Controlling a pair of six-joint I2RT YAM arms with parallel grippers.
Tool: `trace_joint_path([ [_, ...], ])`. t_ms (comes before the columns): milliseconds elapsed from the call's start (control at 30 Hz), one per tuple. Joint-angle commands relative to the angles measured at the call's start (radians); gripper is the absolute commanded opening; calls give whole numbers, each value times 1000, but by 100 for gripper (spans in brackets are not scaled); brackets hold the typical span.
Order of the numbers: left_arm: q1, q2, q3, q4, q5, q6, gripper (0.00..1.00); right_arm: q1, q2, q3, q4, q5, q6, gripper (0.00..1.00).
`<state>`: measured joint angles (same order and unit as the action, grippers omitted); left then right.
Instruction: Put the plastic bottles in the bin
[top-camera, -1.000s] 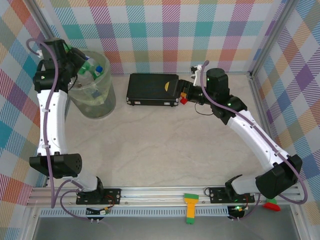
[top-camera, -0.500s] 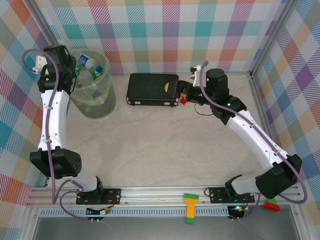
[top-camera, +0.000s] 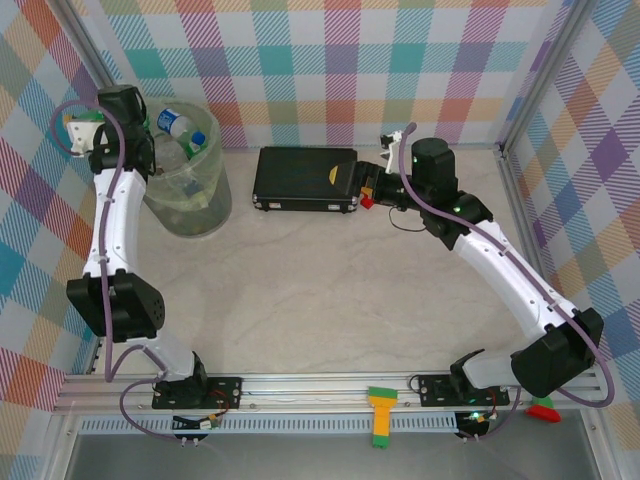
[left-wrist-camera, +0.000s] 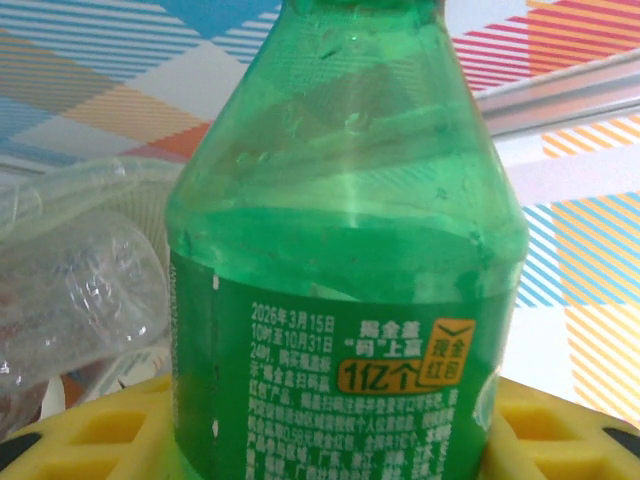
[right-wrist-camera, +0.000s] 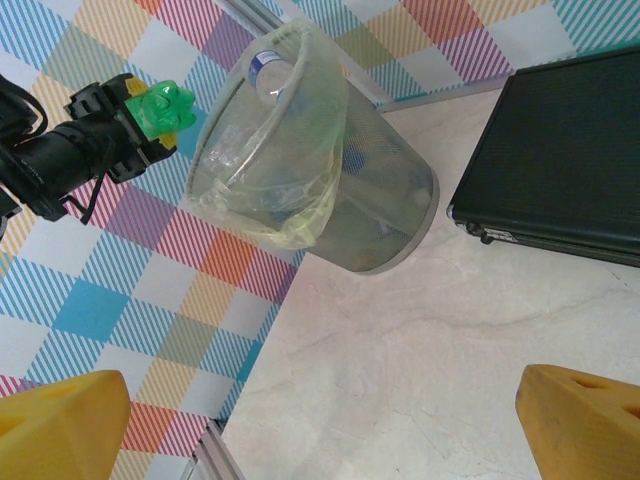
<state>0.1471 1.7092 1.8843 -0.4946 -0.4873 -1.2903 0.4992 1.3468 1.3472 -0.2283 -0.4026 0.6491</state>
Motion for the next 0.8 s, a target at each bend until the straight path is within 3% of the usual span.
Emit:
trace_joint_path([
  [0, 11, 16, 79, 14, -60, 131, 50, 8, 2, -5, 14, 7, -15, 99],
  [200, 13, 24, 78, 75, -62, 479, 50, 9, 11, 1, 11, 14, -17, 99],
  [400, 14, 35, 31, 189, 13, 811, 49, 8, 25, 11, 3, 16, -13, 99],
  [633, 15, 49, -52, 290, 81, 1013, 49, 9, 37, 28, -11, 18, -12, 99],
  [767, 27, 81, -47, 298, 97, 1038, 48, 8, 35, 29, -20, 26, -15, 99],
])
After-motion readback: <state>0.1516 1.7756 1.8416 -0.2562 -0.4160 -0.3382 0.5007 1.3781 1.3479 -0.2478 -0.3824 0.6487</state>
